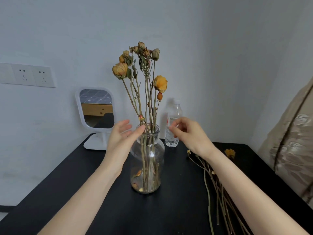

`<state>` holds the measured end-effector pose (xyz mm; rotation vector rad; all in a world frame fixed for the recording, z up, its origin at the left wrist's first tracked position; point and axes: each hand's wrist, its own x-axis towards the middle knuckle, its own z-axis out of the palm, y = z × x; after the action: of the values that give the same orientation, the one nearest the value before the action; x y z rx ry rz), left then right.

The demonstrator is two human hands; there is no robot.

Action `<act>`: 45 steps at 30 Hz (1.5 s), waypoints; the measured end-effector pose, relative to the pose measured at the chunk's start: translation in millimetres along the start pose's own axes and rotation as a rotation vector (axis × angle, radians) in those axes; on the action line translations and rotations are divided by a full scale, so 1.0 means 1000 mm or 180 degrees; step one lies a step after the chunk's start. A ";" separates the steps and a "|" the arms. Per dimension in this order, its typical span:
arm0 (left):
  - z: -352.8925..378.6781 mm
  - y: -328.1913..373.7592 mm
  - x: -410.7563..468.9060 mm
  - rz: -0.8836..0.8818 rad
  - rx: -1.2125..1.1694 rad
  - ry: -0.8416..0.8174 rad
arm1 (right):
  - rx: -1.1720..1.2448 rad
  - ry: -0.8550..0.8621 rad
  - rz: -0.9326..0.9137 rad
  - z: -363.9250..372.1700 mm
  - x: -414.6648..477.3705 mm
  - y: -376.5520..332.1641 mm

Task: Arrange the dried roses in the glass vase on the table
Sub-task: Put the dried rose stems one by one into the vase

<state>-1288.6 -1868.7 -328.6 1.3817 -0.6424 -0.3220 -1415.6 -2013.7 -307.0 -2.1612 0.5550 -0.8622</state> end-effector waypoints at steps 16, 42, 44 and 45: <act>0.097 -0.080 -0.082 -0.0328 0.1400 -0.1655 | -0.1010 0.0518 0.1182 -0.053 -0.099 0.095; 0.188 -0.120 -0.059 -0.0224 0.2578 -0.2015 | -0.1418 -0.0172 0.2482 -0.071 -0.106 0.149; 0.188 -0.121 -0.060 -0.0179 0.2543 -0.2005 | -0.1436 -0.0196 0.2535 -0.069 -0.104 0.151; 0.188 -0.121 -0.060 -0.0151 0.2492 -0.2014 | -0.1439 -0.0202 0.2546 -0.069 -0.104 0.152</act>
<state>-1428.8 -2007.1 -450.1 2.0595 -1.3544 -0.5938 -1553.7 -2080.1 -430.1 -2.0370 1.5543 -0.2313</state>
